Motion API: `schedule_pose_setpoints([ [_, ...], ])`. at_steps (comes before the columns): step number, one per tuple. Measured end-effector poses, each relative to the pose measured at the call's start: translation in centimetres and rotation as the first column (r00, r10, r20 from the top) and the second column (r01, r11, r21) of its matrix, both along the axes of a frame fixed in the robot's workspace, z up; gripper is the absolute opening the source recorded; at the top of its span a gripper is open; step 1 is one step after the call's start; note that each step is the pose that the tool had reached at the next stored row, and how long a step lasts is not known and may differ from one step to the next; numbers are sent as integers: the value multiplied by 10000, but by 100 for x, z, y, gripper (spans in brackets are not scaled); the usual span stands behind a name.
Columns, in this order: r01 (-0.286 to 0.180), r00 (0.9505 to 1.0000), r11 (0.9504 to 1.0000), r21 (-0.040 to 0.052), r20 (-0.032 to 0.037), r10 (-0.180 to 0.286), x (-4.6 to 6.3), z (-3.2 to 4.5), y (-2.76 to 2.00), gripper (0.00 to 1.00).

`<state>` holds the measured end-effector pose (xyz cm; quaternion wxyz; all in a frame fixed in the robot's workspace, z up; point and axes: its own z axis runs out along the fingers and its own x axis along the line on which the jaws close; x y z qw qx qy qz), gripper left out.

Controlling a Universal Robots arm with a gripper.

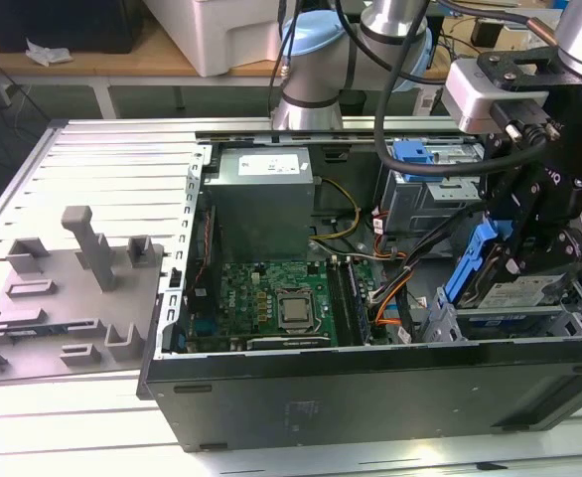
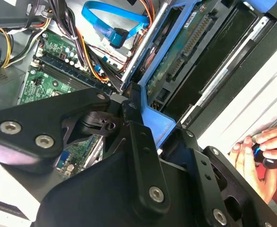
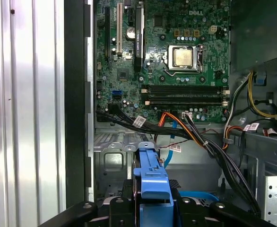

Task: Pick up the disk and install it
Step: 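Insert the disk into the insertion slot, then insert the first disk wire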

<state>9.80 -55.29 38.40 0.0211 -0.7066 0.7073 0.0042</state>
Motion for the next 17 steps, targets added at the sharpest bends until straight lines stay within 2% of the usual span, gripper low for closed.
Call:
schedule_pose_setpoints([
  [3, 0, 10000, 10000, 1, 0, 0, 0, -1, 0, 38],
  [4, 0, 10000, 10000, -2, 0, 0, 0, -1, 0, 44],
  [17, 0, 10000, 10000, 0, 0, 0, 0, -11, 0, 44],
])
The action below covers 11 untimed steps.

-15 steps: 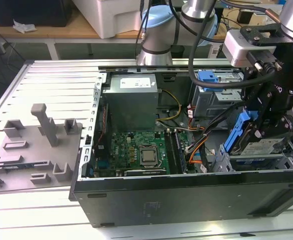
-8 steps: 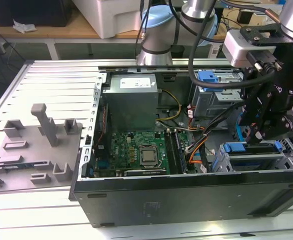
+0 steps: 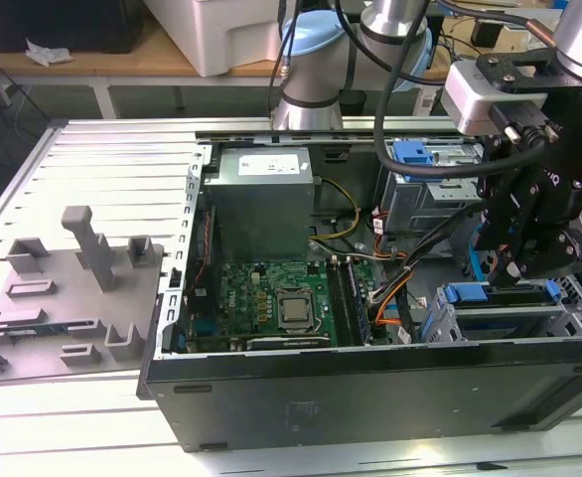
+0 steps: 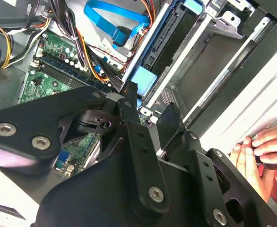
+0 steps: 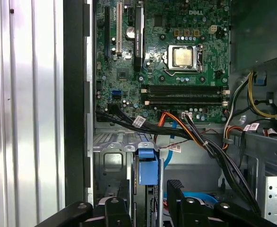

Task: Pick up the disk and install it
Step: 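Insert the first disk wire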

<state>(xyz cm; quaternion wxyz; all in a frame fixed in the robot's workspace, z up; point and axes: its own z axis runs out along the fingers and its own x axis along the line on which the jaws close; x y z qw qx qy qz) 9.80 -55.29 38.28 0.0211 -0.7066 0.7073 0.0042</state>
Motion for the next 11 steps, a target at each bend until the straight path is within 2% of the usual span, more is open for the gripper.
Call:
schedule_pose_setpoints([
  [5, 0, 10000, 10000, 2, 0, 0, 0, -2, 1, 44],
  [6, 117, 9999, 9999, 0, 0, -117, 16, -4, 5, 44],
  [7, 533, 9986, 9986, 1, 0, -533, 67, -15, 16, 44],
  [8, 612, 9981, 9981, -17, 1, -612, 109, -15, 37, 44],
  [9, 629, 9980, 9980, -90, 5, -629, 151, -16, 87, 44],
  [10, 636, 9980, 9974, -331, 19, -636, 197, -21, 159, 44],
  [11, 637, 9980, 9970, -430, 23, -636, 213, -24, 204, 44],
])
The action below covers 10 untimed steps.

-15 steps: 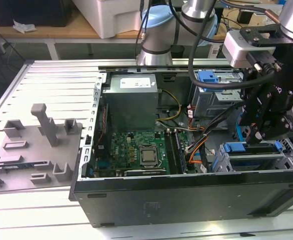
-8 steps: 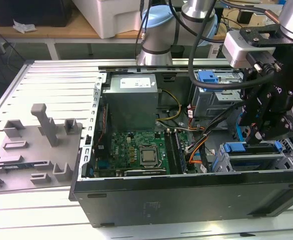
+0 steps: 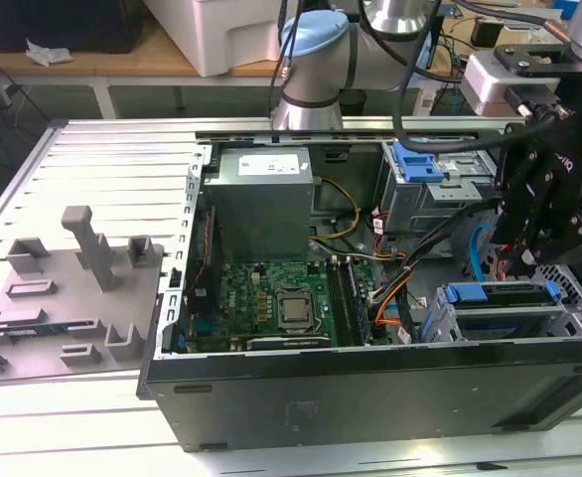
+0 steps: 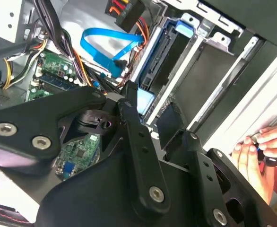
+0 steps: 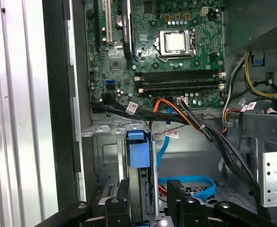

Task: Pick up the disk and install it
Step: 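Insert the first disk wire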

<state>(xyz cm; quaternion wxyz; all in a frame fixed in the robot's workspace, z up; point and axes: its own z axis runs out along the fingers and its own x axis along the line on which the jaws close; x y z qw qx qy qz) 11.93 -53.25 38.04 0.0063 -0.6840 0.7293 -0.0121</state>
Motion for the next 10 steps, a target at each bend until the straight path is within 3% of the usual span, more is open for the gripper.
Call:
schedule_pose_setpoints([
  [1, 0, 10000, 10000, -33, 0, 0, 9, 1, 28, 44],
  [3, 0, 10000, 10000, -81, -1, 0, 40, 0, 133, 44],
  [5, 0, 10000, 9998, -202, -15, 0, 63, 0, 186, 44],
  [10, -11, 9998, 9948, -1016, -182, -7, 102, 0, 260, 44],
])
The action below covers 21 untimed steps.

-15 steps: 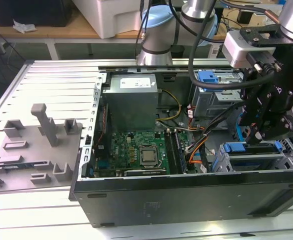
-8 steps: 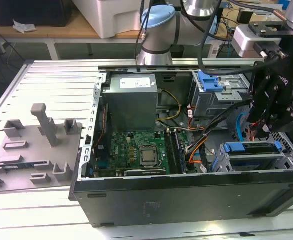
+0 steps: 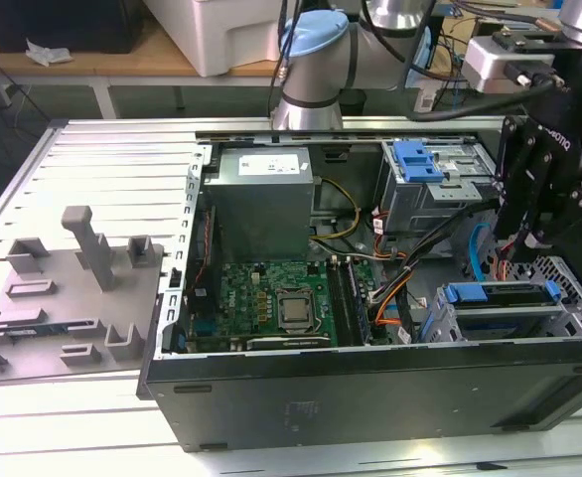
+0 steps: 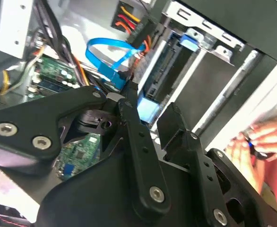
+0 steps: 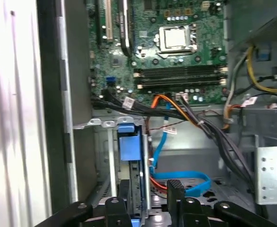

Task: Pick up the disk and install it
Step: 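Insert the first disk wire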

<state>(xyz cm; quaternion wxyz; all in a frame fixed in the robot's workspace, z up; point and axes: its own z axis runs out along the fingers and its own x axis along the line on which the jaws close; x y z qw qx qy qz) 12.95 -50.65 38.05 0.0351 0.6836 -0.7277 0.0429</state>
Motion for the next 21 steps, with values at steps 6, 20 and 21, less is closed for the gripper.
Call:
schedule_pose_setpoints([
  [6, -3, 9999, 9990, -445, -153, -4, 226, 0, 116, 44],
  [20, -13, 9994, 9989, -471, -357, -4, 431, 70, 139, 44],
  [21, -12, 9994, 9989, -471, -355, -4, 408, 118, 138, 44],
])
